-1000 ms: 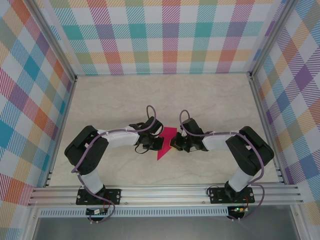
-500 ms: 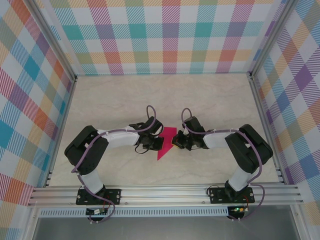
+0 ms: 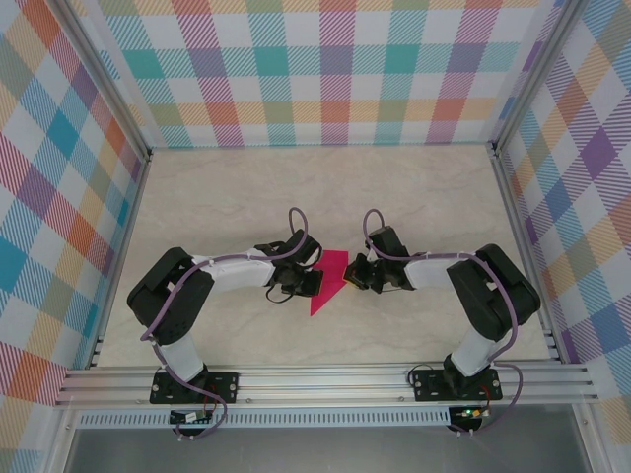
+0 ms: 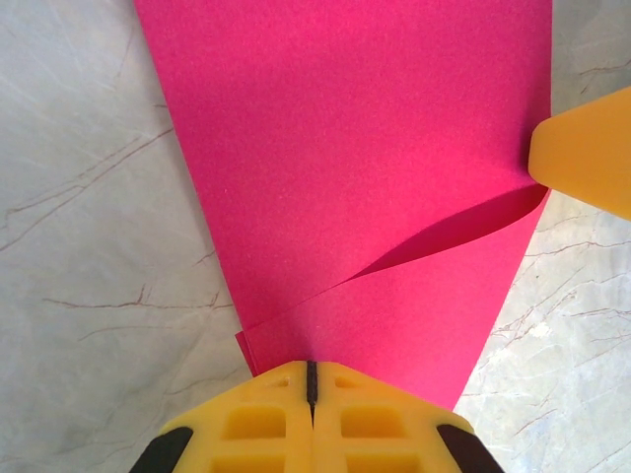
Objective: Fold a paper plane with a square sheet of paper (pick it up from the middle)
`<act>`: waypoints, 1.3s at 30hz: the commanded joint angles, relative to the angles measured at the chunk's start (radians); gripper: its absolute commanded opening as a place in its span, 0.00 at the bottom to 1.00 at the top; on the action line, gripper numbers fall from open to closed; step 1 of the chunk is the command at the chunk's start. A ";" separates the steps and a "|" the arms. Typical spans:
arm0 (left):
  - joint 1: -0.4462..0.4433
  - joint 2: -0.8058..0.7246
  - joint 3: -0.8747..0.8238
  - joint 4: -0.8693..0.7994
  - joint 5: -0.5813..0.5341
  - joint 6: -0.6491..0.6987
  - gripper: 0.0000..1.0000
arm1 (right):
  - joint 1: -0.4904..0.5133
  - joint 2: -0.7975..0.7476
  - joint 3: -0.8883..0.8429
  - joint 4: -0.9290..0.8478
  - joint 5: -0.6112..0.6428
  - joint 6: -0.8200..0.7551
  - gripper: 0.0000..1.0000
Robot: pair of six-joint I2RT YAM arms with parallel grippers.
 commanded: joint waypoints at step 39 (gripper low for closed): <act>0.004 -0.030 0.003 -0.041 -0.043 -0.030 0.00 | -0.026 -0.059 -0.025 -0.009 -0.153 -0.037 0.42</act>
